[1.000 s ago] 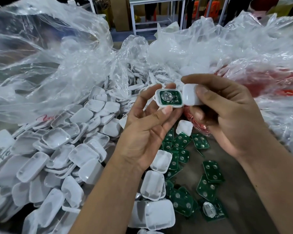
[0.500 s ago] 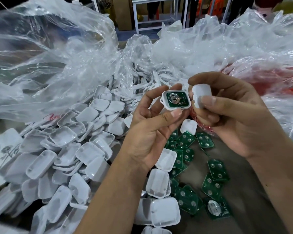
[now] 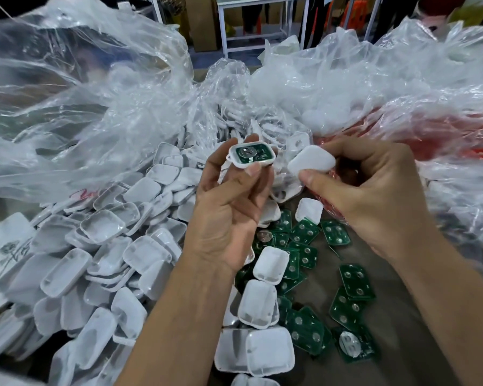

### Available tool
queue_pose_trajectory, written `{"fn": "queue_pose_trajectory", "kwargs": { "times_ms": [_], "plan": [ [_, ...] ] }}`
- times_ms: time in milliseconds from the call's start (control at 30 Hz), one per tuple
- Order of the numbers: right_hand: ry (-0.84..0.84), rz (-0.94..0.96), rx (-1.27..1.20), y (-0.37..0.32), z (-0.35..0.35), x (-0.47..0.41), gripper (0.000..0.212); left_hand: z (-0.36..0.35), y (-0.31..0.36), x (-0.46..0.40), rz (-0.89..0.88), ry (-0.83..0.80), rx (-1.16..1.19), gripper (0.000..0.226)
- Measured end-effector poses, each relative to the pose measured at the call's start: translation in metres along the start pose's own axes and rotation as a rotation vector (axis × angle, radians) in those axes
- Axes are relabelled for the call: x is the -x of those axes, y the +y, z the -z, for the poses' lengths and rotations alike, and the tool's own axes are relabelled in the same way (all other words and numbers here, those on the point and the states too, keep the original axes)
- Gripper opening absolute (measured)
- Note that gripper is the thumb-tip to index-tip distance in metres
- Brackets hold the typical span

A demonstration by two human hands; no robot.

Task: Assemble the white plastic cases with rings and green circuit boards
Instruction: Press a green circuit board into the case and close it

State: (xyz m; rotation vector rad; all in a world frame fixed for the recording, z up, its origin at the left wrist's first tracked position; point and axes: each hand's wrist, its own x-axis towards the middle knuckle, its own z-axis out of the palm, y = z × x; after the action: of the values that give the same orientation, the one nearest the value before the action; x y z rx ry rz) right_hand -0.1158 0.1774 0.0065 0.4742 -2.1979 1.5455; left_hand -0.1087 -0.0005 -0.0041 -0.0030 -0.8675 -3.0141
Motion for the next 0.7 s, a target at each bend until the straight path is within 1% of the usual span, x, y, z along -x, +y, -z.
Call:
{"fn": "queue_pose_trajectory", "kwargs": {
  "times_ms": [167,300,433,533,633,700],
  "plan": [
    [-0.064,0.13,0.087,-0.0006,-0.005,0.0014,0.016,-0.0021,0.0001,0.0003,0.005,0.001,0.021,0.043],
    [-0.069,0.275,0.197,-0.002,-0.0062,0.0009,0.01,-0.0028,0.0004,0.0006,0.002,0.002,0.011,0.044],
    [-0.066,0.347,0.226,-0.0022,-0.0067,0.0001,0.006,-0.0018,0.0007,0.0008,0.015,-0.011,0.007,0.044],
    [-0.095,0.33,0.204,-0.0008,-0.0061,0.0004,0.006,0.0003,-0.0001,0.0009,0.01,-0.034,-0.015,0.044],
    [-0.155,0.229,0.057,0.0012,-0.0037,0.0017,0.004,0.0015,-0.0009,0.0005,0.018,-0.037,-0.011,0.045],
    [-0.188,0.183,-0.062,0.002,-0.0017,0.0028,0.01,0.0011,-0.0007,0.0005,0.03,-0.038,-0.005,0.044]
  ]
}}
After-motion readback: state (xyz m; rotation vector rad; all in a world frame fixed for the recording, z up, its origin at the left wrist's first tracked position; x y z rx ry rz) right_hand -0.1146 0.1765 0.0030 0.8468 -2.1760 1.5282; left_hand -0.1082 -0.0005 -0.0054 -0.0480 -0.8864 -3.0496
